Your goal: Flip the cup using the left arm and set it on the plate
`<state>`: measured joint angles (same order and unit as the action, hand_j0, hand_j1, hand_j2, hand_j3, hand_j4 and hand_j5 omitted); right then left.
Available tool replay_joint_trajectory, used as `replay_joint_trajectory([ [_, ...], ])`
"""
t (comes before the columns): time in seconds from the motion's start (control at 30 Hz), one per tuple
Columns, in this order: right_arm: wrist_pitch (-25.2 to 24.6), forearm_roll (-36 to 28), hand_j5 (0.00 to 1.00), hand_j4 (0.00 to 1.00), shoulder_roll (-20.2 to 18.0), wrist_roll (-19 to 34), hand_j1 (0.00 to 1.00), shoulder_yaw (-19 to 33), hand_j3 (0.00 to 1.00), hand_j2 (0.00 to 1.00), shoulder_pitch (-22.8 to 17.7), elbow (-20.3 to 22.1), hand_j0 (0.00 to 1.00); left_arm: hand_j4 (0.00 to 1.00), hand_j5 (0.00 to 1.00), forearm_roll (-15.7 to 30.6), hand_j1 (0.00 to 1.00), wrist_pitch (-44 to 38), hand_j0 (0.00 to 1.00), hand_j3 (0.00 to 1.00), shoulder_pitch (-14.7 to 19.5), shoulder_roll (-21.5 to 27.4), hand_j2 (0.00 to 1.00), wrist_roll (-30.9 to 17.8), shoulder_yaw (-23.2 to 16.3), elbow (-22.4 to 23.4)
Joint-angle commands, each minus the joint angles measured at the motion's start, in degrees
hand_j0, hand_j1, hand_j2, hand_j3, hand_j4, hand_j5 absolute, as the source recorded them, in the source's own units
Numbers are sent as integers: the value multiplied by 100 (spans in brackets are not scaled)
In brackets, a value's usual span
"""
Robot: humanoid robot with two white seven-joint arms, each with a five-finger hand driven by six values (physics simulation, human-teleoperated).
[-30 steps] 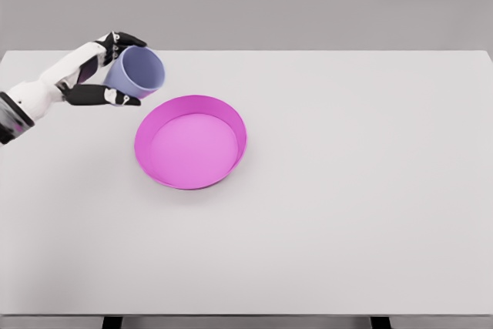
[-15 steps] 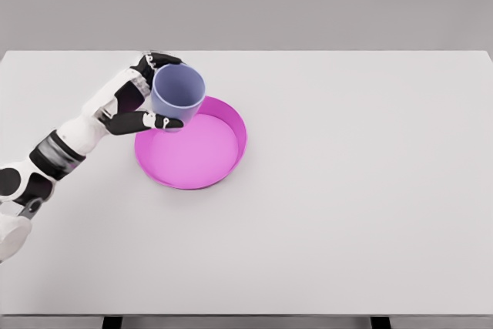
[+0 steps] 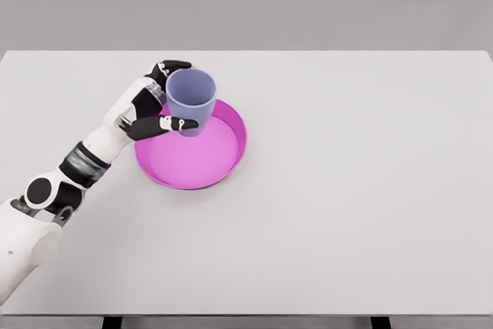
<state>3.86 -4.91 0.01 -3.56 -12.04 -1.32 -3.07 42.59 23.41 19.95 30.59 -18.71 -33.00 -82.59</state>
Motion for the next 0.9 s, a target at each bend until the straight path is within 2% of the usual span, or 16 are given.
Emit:
replay_joint_trajectory([
  [0.0,0,-1,100,100,-1,4,100,0,100,100,0,-1,100,47,47,-339,47,32,47,47,0,-27,47,25,66,76],
  [0.13,0,-1,100,100,-1,4,100,0,100,100,0,-1,100,45,45,-392,45,858,45,45,-9,-36,45,25,74,23],
  [0.2,0,-1,100,100,-1,4,100,0,100,100,0,-1,100,45,45,-392,45,1069,45,45,-26,-229,45,25,144,137],
  [0.4,0,-1,100,100,-1,4,100,0,100,100,0,-1,100,46,46,-339,46,1069,46,46,-62,-528,46,34,66,638],
  [0.7,0,-1,100,100,-1,4,100,0,100,100,0,-1,100,48,48,-366,48,1069,48,48,-149,-660,48,25,48,920],
  [0.87,0,-1,100,100,-1,4,100,0,100,100,0,-1,100,60,60,-374,60,1043,60,60,-185,-651,60,25,57,902],
])
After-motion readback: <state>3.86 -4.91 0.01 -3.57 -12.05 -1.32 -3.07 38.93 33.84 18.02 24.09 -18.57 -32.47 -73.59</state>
